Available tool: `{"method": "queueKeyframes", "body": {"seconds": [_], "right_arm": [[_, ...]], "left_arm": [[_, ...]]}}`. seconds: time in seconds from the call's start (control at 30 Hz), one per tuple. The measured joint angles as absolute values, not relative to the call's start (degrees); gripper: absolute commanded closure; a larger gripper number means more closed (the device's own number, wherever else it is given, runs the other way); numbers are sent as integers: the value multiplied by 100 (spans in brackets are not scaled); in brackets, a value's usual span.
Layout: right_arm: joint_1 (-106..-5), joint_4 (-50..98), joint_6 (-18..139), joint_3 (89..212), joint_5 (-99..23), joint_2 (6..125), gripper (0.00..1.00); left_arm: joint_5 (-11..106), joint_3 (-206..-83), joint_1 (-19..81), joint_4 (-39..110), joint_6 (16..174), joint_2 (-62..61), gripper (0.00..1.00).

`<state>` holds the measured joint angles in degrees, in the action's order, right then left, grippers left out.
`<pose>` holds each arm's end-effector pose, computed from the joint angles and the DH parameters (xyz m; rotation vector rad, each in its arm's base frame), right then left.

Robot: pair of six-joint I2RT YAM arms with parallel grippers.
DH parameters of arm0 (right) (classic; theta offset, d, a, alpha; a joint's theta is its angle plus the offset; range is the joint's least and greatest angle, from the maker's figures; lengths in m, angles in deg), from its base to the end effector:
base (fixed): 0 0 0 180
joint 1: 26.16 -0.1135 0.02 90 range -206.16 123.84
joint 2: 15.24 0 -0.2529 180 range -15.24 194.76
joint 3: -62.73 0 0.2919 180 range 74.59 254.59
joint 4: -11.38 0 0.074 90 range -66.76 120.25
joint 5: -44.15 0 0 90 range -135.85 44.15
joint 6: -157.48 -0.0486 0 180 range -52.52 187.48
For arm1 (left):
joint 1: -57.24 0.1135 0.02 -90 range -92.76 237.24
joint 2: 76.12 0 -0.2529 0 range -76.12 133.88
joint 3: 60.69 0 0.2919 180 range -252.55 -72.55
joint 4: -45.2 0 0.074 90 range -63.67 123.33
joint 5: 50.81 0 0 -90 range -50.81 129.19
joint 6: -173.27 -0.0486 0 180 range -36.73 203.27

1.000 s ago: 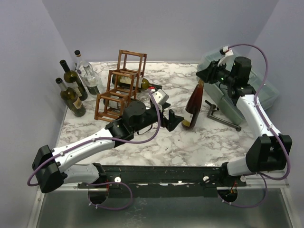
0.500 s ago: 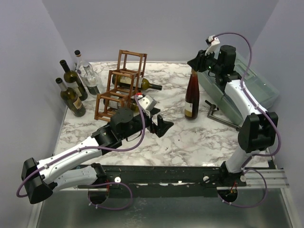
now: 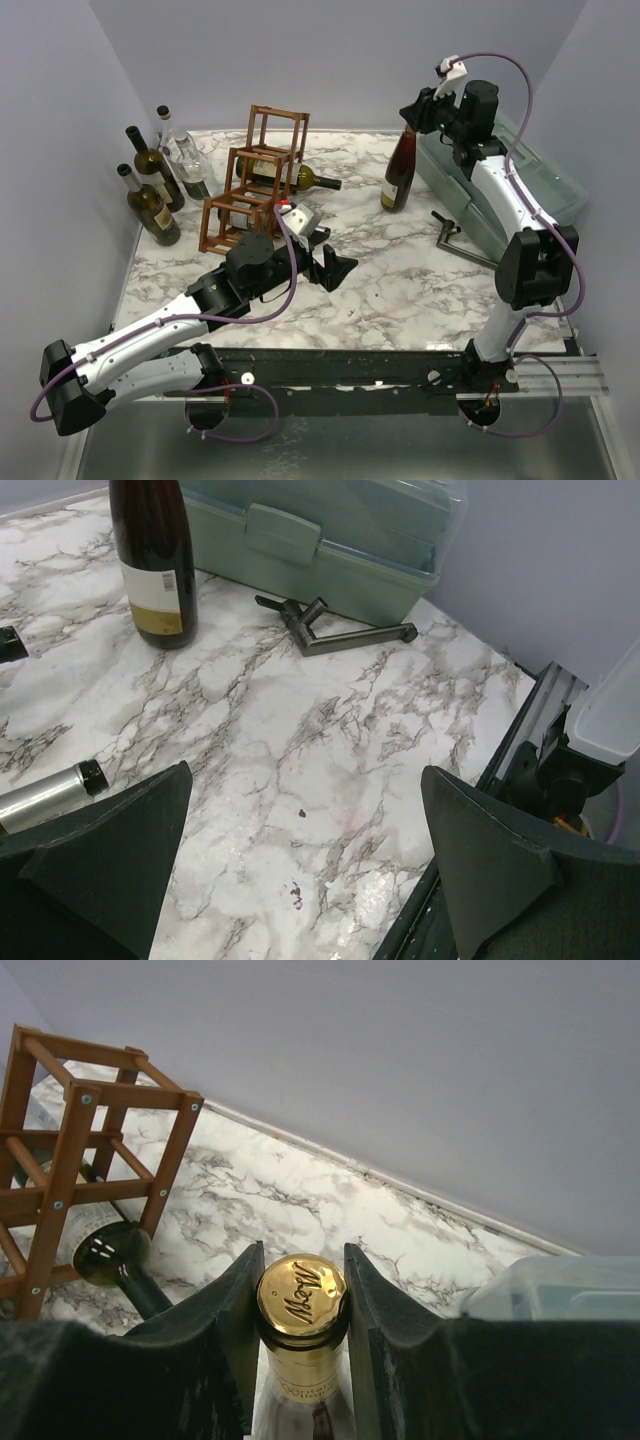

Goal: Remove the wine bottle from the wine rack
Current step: Place the wine bottle at the center of the board.

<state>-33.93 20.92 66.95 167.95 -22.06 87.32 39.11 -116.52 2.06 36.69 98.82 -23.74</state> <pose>0.4771 0.0849 0.3597 -0.4173 1.6495 0.4587 0.1594 -0.2291 0.3206 0.5906 1.6424 -0.9237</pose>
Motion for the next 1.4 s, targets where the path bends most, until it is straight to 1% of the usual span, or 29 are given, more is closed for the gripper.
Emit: {"method": "queueKeyframes", "body": {"seconds": [0.57, 1.07, 1.1, 1.23, 1.3, 1.4], "right_arm": [[-3550, 1228, 7038, 17405, -2588, 9559, 100], [-3784, 671, 7444, 17451, -2951, 9808, 100], [-3786, 629, 7458, 17451, -2973, 9825, 99], [-3802, 525, 7503, 17403, -3021, 9836, 89], [-3810, 341, 7508, 17309, -3047, 9834, 87], [-3817, 155, 7506, 17184, -3126, 9806, 79]], "left_arm": [[3869, -11619, 210, 3654, 9890, -2431, 1], [3856, -11613, 210, 3573, 9893, -2512, 1], [3856, -11613, 210, 3573, 9893, -2512, 1], [3856, -11608, 210, 3570, 9897, -2512, 1], [3856, -11589, 210, 3573, 9908, -2512, 1], [3856, -11558, 210, 3555, 9917, -2512, 1]]}}
